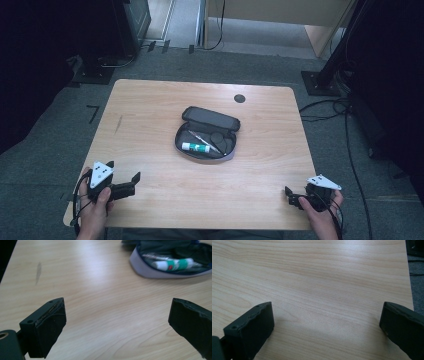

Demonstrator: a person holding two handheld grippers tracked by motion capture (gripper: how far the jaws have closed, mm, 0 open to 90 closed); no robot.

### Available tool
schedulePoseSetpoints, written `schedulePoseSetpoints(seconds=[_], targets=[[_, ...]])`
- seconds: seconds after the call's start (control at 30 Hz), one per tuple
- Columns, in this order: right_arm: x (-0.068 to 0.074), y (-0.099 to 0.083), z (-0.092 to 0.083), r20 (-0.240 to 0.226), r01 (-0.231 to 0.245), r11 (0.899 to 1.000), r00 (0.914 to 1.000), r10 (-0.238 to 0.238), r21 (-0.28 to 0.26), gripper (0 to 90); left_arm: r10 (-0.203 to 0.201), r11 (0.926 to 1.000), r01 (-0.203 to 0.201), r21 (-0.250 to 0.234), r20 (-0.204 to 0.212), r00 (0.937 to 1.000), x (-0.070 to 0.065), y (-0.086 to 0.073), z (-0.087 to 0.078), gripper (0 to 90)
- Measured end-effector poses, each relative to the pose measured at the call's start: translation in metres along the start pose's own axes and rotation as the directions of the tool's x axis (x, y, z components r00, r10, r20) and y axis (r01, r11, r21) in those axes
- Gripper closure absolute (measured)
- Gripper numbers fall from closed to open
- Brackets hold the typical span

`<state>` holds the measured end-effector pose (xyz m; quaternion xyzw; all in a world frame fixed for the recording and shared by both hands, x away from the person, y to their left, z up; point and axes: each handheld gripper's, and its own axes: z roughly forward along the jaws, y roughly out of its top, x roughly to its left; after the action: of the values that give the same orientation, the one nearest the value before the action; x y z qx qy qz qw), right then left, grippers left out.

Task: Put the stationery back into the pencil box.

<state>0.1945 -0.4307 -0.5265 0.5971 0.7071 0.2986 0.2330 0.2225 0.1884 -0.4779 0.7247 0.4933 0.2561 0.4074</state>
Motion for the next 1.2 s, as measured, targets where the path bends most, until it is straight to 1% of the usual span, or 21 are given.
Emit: schedulePoseSetpoints(seconds=[0.07, 0.17, 0.2, 0.27, 0.33, 0.37, 0.43, 0.5, 0.6, 0.63, 0.67, 0.7, 0.8, 0.9, 1.07, 1.2], targets=[[0.0, 0.0, 0.0, 0.0, 0.0, 1.0, 1.0, 0.0, 0.0, 0.0, -0.021, 0.9997, 0.021, 0.012, -0.013, 0.9997, 0.008, -0.01, -0.003, 1.4], [0.0, 0.0, 0.0, 0.001, 0.0, 1.0, 1.0, 0.0, 0.0, 0.0, -0.061, 0.9973, 0.062, 0.041, -0.005, 0.9981, 0.02, -0.023, -0.007, 1.4], [0.0, 0.0, 0.0, 0.001, -0.001, 1.0, 1.0, 0.001, 0.0, 0.0, -0.062, 0.9968, 0.062, 0.051, -0.006, 0.998, 0.023, -0.027, -0.008, 1.4], [0.0, 0.0, 0.0, 0.002, -0.003, 1.0, 1.0, 0.003, 0.001, 0.0, -0.057, 0.9957, 0.059, 0.071, -0.032, 0.9979, 0.029, -0.033, -0.009, 1.5], [0.0, 0.0, 0.0, 0.004, -0.004, 1.0, 1.0, 0.004, -0.001, 0.0, -0.062, 0.9945, 0.065, 0.082, -0.046, 0.997, 0.033, -0.038, -0.008, 1.5], [0.0, 0.0, 0.0, 0.004, -0.005, 1.0, 1.0, 0.005, 0.0, 0.0, -0.056, 0.9945, 0.061, 0.086, -0.053, 0.997, 0.034, -0.039, -0.007, 1.5], [0.0, 0.001, 0.001, 0.005, -0.004, 1.0, 1.0, 0.004, 0.0, 0.0, -0.026, 0.9933, 0.035, 0.11, -0.08, 0.9965, 0.034, -0.041, -0.004, 1.5], [0.0, 0.001, 0.001, 0.004, -0.003, 1.0, 1.0, 0.003, 0.0, 0.0, -0.023, 0.9897, 0.035, 0.139, -0.083, 0.9963, 0.034, -0.043, 0.0, 1.5], [0.0, 0.001, 0.001, 0.004, -0.003, 1.0, 1.0, 0.003, 0.0, 0.0, 0.0, 0.986, 0.016, 0.166, -0.095, 0.9955, 0.032, -0.043, 0.003, 1.5], [0.0, 0.001, 0.001, 0.003, -0.003, 1.0, 1.0, 0.003, 0.0, 0.0, 0.01, 0.9838, 0.008, 0.179, -0.099, 0.995, 0.031, -0.044, 0.004, 1.5], [0.0, 0.001, 0.001, 0.003, -0.002, 1.0, 1.0, 0.002, -0.001, 0.0, 0.027, 0.9796, -0.005, 0.201, -0.105, 0.9941, 0.03, -0.044, 0.006, 1.5], [0.0, 0.001, 0.001, 0.003, -0.002, 1.0, 1.0, 0.002, -0.001, 0.0, 0.023, 0.9777, -0.002, 0.21, -0.1, 0.9948, 0.03, -0.045, 0.007, 1.2], [0.0, 0.001, 0.001, 0.003, -0.002, 1.0, 1.0, 0.002, -0.001, 0.0, 0.013, 0.9761, 0.007, 0.217, -0.091, 0.9957, 0.032, -0.044, 0.007, 1.0], [0.0, 0.001, 0.001, 0.003, -0.002, 1.0, 1.0, 0.002, -0.001, 0.0, -0.007, 0.9732, 0.027, 0.228, -0.087, 0.9962, 0.034, -0.044, 0.008, 0.0], [0.0, 0.001, 0.001, 0.004, -0.003, 1.0, 1.0, 0.003, 0.0, 0.0, -0.002, 0.9694, 0.023, 0.245, -0.083, 0.9966, 0.035, -0.041, 0.01, 0.0], [0.0, 0.001, 0.001, 0.008, -0.006, 1.0, 1.0, 0.006, 0.0, 0.0, -0.001, 0.9687, 0.022, 0.247, -0.082, 0.9966, 0.037, -0.038, 0.015, 0.0]])
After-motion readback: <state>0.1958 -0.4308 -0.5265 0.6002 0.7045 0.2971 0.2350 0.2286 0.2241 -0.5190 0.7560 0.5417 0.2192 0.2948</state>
